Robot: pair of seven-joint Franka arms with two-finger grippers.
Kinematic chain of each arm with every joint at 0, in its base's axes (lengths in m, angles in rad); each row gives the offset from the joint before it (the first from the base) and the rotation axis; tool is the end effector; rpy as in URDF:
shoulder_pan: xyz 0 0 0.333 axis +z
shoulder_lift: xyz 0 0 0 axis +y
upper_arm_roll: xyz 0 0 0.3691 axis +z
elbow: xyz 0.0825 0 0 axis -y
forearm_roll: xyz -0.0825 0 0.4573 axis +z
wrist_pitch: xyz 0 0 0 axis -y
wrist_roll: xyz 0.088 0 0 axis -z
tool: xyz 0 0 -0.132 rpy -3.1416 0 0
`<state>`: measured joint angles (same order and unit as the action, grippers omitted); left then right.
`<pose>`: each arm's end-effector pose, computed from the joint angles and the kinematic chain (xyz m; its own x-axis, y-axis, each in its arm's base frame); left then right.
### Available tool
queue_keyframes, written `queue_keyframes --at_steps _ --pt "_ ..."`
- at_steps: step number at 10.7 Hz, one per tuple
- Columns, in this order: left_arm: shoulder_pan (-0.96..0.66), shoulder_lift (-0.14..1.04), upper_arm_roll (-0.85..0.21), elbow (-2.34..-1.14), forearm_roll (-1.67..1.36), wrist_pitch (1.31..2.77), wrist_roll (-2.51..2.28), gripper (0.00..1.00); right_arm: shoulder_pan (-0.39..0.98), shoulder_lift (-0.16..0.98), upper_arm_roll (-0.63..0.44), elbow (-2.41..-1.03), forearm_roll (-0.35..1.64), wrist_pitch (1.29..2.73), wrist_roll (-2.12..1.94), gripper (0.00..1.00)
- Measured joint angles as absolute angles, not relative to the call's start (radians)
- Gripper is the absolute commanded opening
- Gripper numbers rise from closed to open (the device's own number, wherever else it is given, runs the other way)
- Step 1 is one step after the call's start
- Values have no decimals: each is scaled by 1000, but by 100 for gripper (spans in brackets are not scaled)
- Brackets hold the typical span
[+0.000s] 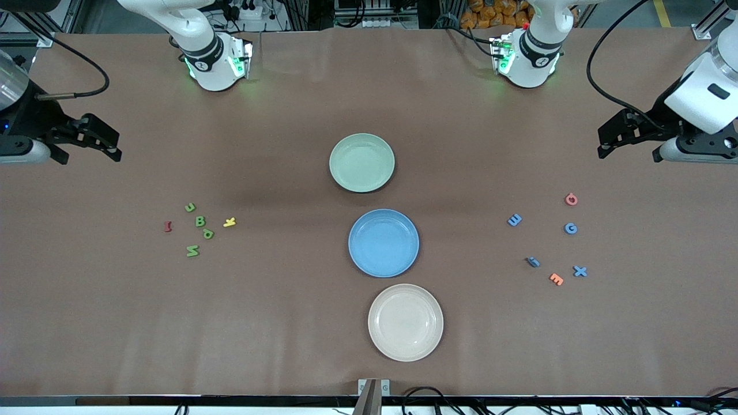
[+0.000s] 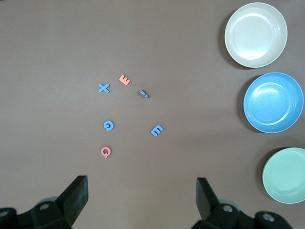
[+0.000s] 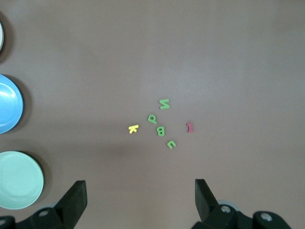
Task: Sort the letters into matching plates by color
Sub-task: 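Reach the right gripper to the green Z while the left gripper reaches X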
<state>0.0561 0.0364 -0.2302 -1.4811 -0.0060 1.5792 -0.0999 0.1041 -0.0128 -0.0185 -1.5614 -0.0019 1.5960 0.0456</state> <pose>0.6344 -0.1094 0.6799 0.9955 -0.0731 0.0609 -0.0745 -0.9970 0.0205 0.6250 0.0533 0.6681 0.9981 0.0399 0.0474 0.0400 -0.9992 -0.0005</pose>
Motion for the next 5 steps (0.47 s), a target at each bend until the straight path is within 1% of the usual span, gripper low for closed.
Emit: queue_keyframes --at_steps 5 --pt "56 42 -230 -1480 -6 1579 -100 100 101 10 -23 -1533 0 1546 48 100"
